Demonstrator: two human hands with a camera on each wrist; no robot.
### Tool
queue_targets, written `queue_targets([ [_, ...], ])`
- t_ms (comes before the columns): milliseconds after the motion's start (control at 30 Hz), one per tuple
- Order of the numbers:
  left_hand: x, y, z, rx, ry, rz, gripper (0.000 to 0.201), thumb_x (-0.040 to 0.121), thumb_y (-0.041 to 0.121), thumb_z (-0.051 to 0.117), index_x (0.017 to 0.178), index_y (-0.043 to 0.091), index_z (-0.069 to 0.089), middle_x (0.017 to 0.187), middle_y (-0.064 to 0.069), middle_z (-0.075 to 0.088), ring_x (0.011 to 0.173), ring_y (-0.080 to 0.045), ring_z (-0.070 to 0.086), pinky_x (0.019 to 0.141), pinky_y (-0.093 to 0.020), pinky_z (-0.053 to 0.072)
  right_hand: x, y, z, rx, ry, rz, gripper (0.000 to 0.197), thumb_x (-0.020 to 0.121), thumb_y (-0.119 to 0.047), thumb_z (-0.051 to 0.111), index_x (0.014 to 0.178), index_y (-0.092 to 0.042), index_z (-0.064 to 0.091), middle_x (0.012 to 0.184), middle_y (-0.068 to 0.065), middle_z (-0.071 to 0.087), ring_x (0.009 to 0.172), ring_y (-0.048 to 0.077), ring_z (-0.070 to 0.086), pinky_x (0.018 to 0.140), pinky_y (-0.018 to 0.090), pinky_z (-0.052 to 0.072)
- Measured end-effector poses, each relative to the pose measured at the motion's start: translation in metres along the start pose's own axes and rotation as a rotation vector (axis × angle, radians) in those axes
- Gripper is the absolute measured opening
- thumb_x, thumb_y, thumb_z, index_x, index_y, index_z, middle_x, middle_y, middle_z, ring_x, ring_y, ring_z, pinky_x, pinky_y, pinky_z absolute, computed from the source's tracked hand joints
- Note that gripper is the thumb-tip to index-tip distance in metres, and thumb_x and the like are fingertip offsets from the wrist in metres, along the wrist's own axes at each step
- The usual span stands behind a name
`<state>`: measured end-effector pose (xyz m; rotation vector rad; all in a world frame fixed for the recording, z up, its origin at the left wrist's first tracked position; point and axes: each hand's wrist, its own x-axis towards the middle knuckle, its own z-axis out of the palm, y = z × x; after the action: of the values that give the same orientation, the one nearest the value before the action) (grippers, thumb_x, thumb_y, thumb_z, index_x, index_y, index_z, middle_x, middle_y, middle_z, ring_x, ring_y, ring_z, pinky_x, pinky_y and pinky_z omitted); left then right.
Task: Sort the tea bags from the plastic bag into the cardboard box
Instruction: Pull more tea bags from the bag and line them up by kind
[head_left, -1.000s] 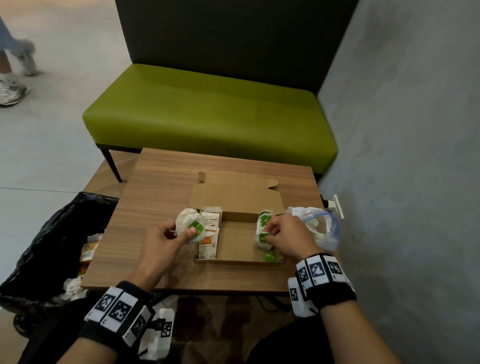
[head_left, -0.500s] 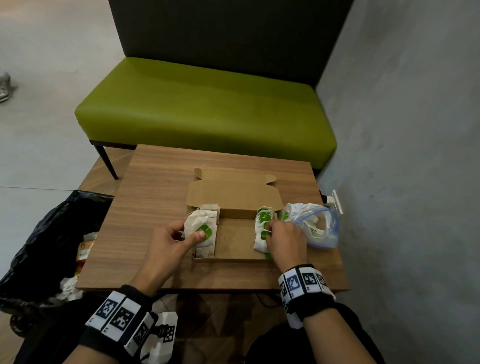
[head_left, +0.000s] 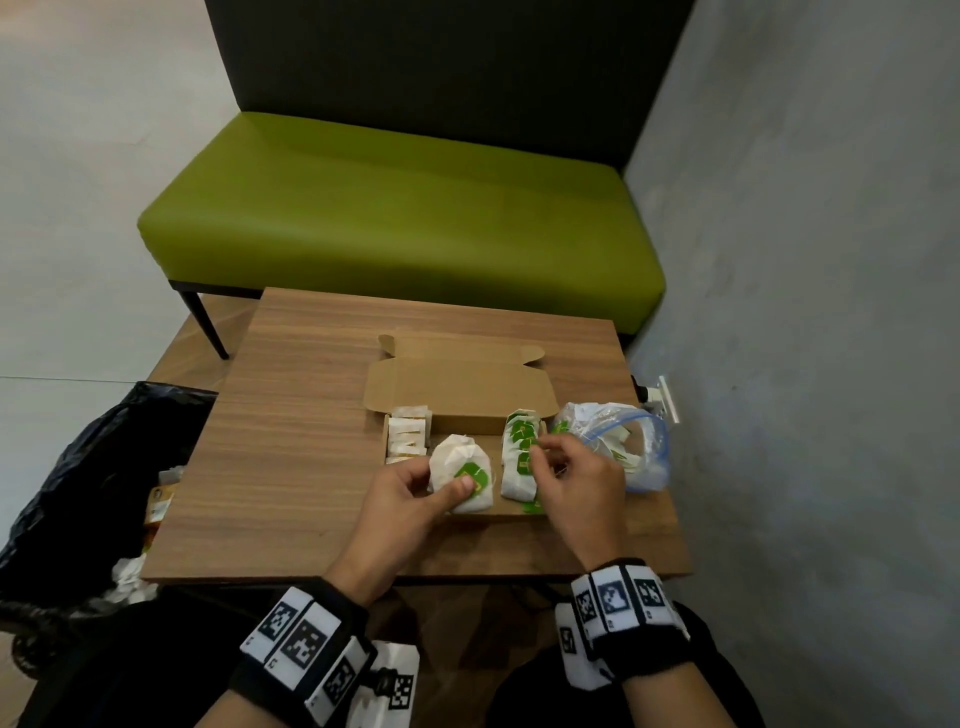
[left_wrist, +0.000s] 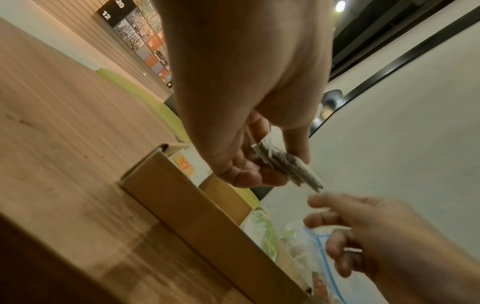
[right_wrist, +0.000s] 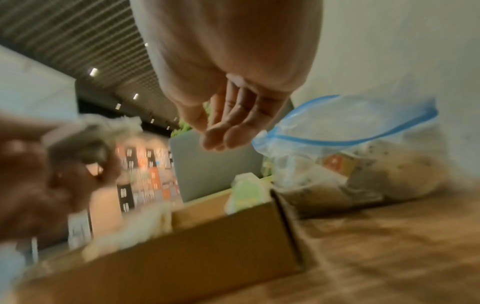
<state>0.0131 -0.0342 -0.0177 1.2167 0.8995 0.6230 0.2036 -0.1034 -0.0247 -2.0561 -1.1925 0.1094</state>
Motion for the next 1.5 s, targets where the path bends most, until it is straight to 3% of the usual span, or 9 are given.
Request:
queue_targets([
  [100, 0.001, 0.002, 0.014, -0.021, -0.002, 0.026, 0.029, 0.076, 0.024, 0.074, 0.104, 0.016, 0.073, 0.098, 0.000, 0.077, 0.095, -0.016, 0.072, 0.082, -0.030, 0.058, -0.010, -0.021, -0.015, 0.529, -0.205, 0.258, 0.011, 0.089, -0.028, 0.071, 0.096, -0.019, 0.073, 0.080, 0.000, 0.073, 0.056, 0.006, 0.064, 0.045, 0.026, 0.051],
  [167, 0.002, 0.004, 0.019, -0.033, -0.015, 0.042, 0.035, 0.073, 0.025, 0.074, 0.107, 0.014, 0.072, 0.100, -0.002, 0.077, 0.096, -0.017, 0.072, 0.084, -0.031, 0.058, -0.016, -0.027, -0.017, 0.644, -0.302, 0.321, 0.011, 0.088, -0.026, 0.072, 0.097, -0.019, 0.072, 0.078, 0.002, 0.073, 0.048, 0.011, 0.058, 0.040, 0.025, 0.047],
  [300, 0.002, 0.003, 0.021, -0.039, -0.040, 0.031, 0.040, 0.074, 0.027, 0.073, 0.111, 0.011, 0.071, 0.102, -0.004, 0.077, 0.097, -0.019, 0.072, 0.086, -0.034, 0.058, -0.023, -0.022, -0.009, 0.677, -0.292, 0.357, 0.010, 0.088, -0.017, 0.073, 0.097, -0.012, 0.071, 0.069, 0.002, 0.069, 0.047, 0.013, 0.055, 0.041, 0.027, 0.048],
  [500, 0.000, 0.001, 0.017, 0.027, -0.012, 0.021, 0.022, 0.095, 0.021, 0.058, 0.110, 0.012, 0.071, 0.100, -0.002, 0.077, 0.095, -0.016, 0.072, 0.082, -0.029, 0.058, -0.027, -0.018, -0.007, 0.776, -0.308, 0.402, 0.011, 0.087, -0.014, 0.073, 0.096, -0.008, 0.070, 0.070, 0.003, 0.071, 0.050, 0.016, 0.057, 0.043, 0.029, 0.049],
  [600, 0.000, 0.000, 0.018, 0.033, 0.001, 0.035, 0.021, 0.094, 0.018, 0.060, 0.110, 0.011, 0.071, 0.099, -0.002, 0.077, 0.094, -0.015, 0.072, 0.080, -0.029, 0.058, -0.027, -0.018, -0.009, 0.766, -0.385, 0.362, 0.014, 0.086, -0.013, 0.074, 0.099, -0.008, 0.071, 0.075, 0.011, 0.072, 0.054, 0.019, 0.059, 0.045, 0.029, 0.049],
  [767, 0.004, -0.001, 0.018, 0.011, 0.081, 0.047, 0.018, 0.093, 0.016, 0.063, 0.107, 0.009, 0.072, 0.090, -0.004, 0.077, 0.076, -0.008, 0.069, 0.061, -0.019, 0.051, -0.024, -0.015, -0.012, 0.820, -0.285, 0.407, 0.014, 0.086, -0.008, 0.073, 0.099, -0.007, 0.071, 0.069, 0.004, 0.069, 0.049, 0.014, 0.056, 0.043, 0.028, 0.049],
  [1067, 0.006, 0.000, 0.016, 0.038, 0.130, 0.052, 0.014, 0.093, 0.018, 0.065, 0.101, 0.010, 0.073, 0.079, -0.003, 0.075, 0.064, -0.003, 0.064, 0.060, -0.022, 0.049, -0.015, -0.003, -0.025, 0.822, -0.161, 0.422, 0.007, 0.088, -0.008, 0.070, 0.094, -0.008, 0.069, 0.065, 0.008, 0.066, 0.050, 0.015, 0.054, 0.044, 0.030, 0.051],
  [1300, 0.004, 0.003, 0.016, 0.162, 0.231, 0.118, 0.013, 0.093, 0.024, 0.065, 0.086, 0.018, 0.073, 0.079, -0.002, 0.074, 0.071, -0.007, 0.066, 0.062, -0.021, 0.051, -0.020, -0.006, -0.031, 0.926, -0.289, 0.386, 0.025, 0.078, -0.017, 0.074, 0.098, -0.002, 0.070, 0.069, 0.011, 0.066, 0.050, 0.015, 0.055, 0.044, 0.030, 0.051],
  [1500, 0.004, 0.024, -0.004, 0.033, 0.347, 0.094, 0.009, 0.092, 0.028, 0.064, 0.095, 0.027, 0.072, 0.076, 0.005, 0.073, 0.066, -0.004, 0.064, 0.058, -0.020, 0.050, -0.021, -0.004, -0.029, 0.965, -0.247, 0.396, 0.026, 0.078, -0.017, 0.072, 0.098, -0.001, 0.069, 0.070, 0.007, 0.068, 0.049, 0.014, 0.055, 0.043, 0.029, 0.052],
])
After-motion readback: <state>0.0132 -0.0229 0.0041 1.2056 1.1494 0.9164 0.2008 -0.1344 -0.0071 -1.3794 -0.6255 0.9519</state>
